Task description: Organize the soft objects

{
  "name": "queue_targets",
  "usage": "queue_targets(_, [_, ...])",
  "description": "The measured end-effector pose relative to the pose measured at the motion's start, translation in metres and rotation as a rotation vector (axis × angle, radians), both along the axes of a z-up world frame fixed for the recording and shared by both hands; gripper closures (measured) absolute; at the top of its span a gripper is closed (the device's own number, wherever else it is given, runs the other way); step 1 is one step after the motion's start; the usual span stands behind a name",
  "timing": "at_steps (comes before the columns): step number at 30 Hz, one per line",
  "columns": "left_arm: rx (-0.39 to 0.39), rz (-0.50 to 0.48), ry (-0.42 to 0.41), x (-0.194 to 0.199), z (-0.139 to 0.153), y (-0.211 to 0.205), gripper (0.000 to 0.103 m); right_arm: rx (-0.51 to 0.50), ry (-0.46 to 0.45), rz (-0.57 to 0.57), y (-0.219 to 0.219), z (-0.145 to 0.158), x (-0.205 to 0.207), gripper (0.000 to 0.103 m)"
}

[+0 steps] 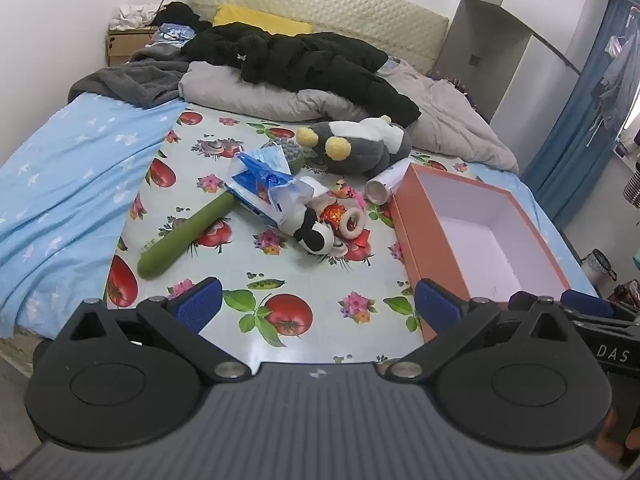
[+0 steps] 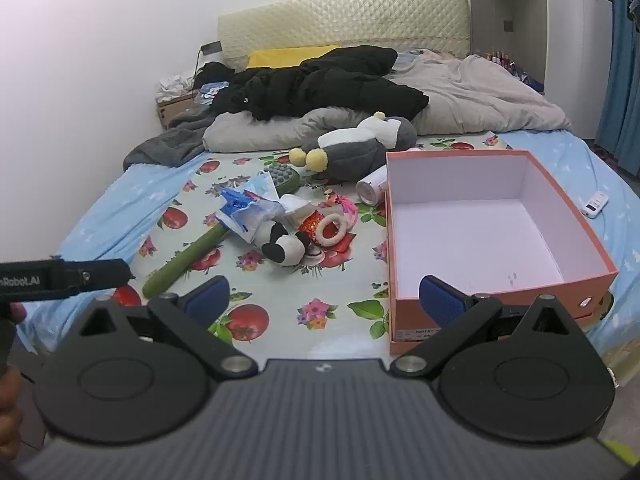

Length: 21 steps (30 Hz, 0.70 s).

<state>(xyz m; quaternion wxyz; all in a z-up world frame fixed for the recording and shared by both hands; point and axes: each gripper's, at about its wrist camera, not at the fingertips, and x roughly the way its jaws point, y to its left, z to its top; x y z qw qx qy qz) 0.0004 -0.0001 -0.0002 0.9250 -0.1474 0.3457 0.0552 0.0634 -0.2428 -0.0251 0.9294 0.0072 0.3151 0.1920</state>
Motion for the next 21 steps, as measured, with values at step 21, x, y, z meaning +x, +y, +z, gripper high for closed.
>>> queue_targets(21, [0.007, -0.012, -0.011, 0.0003, 0.0056, -0.0045, 0.000, 0.007, 0.005, -0.001, -0.0015, 0.0005, 0.0005, 0.000])
